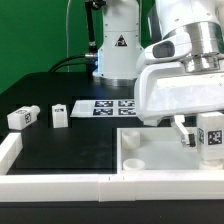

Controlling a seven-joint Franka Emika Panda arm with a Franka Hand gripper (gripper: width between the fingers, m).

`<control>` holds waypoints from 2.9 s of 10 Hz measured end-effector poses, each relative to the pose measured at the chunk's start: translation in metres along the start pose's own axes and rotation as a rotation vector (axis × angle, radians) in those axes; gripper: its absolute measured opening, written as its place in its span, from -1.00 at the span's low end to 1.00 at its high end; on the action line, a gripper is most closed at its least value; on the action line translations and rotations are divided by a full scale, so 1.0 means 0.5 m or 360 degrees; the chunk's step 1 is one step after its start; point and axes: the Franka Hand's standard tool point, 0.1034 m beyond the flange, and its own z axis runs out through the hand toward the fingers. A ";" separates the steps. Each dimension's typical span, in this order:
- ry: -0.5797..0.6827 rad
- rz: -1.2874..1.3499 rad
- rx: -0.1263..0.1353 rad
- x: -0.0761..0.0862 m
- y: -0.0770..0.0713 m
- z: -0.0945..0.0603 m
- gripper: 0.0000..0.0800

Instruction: Assemble one leg

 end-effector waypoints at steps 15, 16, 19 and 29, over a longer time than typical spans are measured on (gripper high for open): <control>-0.0350 0.0079 0.0109 0.046 -0.008 -0.039 0.62; -0.0414 0.0085 0.0118 0.062 0.008 -0.035 0.62; -0.0887 0.0087 0.0235 0.046 0.005 -0.041 0.62; -0.0875 0.0145 0.0217 0.041 0.010 -0.033 -0.27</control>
Offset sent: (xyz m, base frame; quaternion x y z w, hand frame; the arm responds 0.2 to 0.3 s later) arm 0.0000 0.0000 0.0000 0.0000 0.0000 0.0000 1.0000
